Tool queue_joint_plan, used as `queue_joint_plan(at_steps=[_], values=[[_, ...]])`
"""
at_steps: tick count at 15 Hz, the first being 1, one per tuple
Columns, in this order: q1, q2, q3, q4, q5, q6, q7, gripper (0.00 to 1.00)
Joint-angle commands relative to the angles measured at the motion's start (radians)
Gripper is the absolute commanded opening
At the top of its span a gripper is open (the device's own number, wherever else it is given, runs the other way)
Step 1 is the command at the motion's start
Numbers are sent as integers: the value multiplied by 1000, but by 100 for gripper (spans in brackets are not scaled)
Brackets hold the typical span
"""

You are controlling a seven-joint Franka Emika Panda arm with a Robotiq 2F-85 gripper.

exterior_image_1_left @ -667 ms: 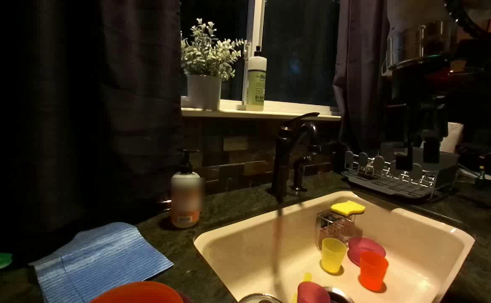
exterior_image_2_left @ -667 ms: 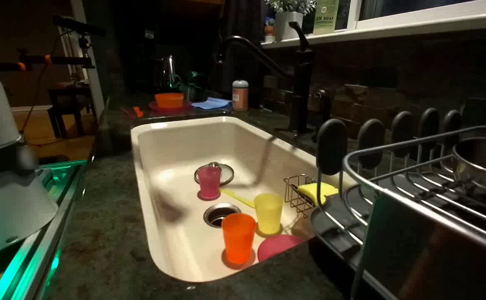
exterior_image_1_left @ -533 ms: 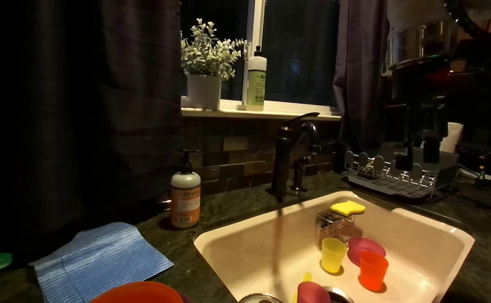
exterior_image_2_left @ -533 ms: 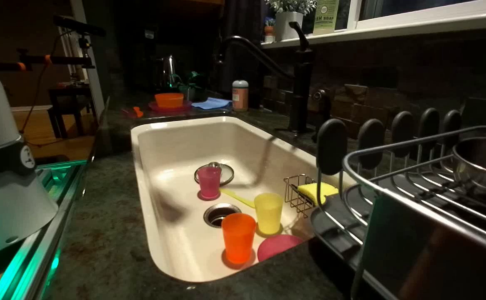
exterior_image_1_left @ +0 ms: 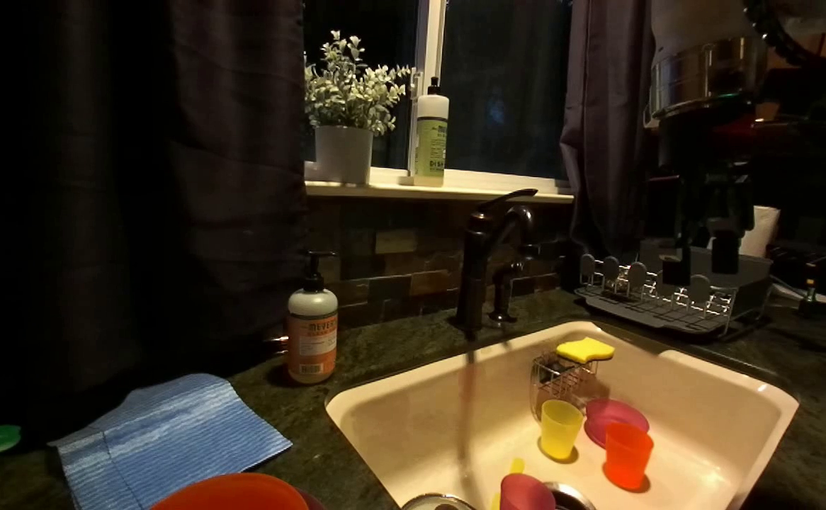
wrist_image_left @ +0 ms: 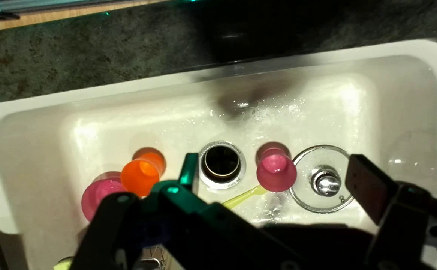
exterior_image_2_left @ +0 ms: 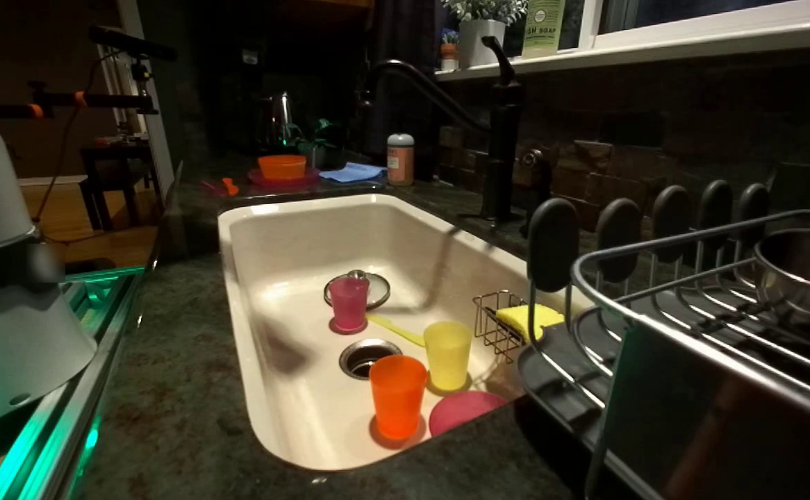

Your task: Put the cup on the drying rack

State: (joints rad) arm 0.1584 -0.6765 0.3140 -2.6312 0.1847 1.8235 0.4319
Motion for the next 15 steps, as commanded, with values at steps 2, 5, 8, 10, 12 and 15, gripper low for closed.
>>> queue_joint_plan(at_steps=[2,5,8,10,12,15], values=[[-79,-30,-5,-82,-36,74,111,100],[-147,-36,-21,-168,-56,168,189,100],[-226,61,-56,-148,-73,308,246,100],[-269,106,-84,-146,-80,383,271,100],[-296,170,-118,-142,-74,460,273,100],[-318,299,-150,-142,-58,489,316,100]])
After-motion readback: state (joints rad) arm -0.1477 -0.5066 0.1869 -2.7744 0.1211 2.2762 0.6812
